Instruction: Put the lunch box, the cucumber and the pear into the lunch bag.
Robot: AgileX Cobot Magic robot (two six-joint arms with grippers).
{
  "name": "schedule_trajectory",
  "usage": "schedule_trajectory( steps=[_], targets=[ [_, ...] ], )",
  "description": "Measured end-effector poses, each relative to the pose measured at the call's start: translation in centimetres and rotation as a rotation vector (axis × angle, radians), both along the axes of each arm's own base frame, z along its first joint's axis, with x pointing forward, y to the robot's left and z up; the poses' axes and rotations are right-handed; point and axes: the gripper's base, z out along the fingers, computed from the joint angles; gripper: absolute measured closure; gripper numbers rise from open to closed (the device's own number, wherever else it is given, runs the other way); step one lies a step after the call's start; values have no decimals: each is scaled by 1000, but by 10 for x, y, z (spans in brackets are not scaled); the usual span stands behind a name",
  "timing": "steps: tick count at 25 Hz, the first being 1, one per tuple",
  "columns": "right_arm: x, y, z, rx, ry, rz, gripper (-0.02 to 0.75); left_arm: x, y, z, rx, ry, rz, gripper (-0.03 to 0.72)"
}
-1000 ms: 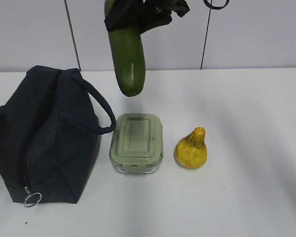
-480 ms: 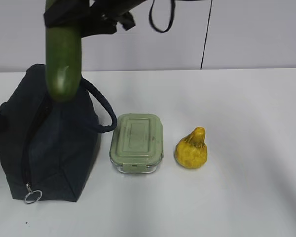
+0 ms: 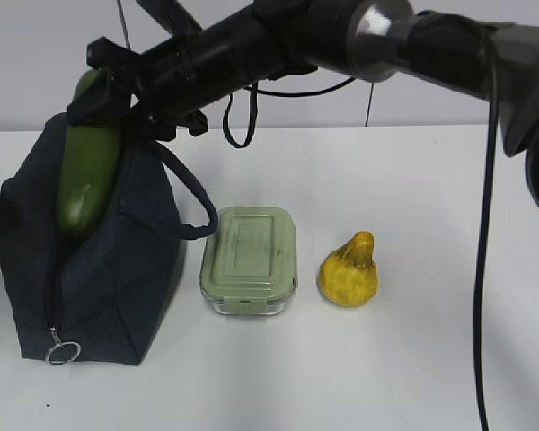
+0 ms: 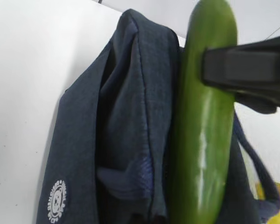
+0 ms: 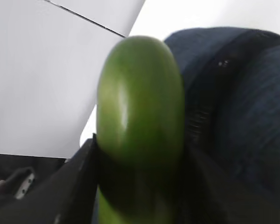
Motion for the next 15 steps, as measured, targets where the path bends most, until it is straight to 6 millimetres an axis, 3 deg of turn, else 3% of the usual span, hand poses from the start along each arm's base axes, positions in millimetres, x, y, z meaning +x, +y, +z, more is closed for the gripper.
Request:
schedule_trajectory(
  steps=[6, 10, 13, 15],
  targets=[
    [4, -3, -21, -119, -21, 5, 349, 0, 0, 0, 5, -4, -1, 701],
    [2, -2, -29, -139, -2, 31, 231, 1, 0, 0, 4, -6, 1, 701],
    [0, 0, -24, -124, 7, 52, 152, 1, 0, 0, 5, -7, 1, 701],
    [-1, -1, -17, -116, 0, 80, 150, 1, 0, 0, 4, -8, 2, 701]
  ],
)
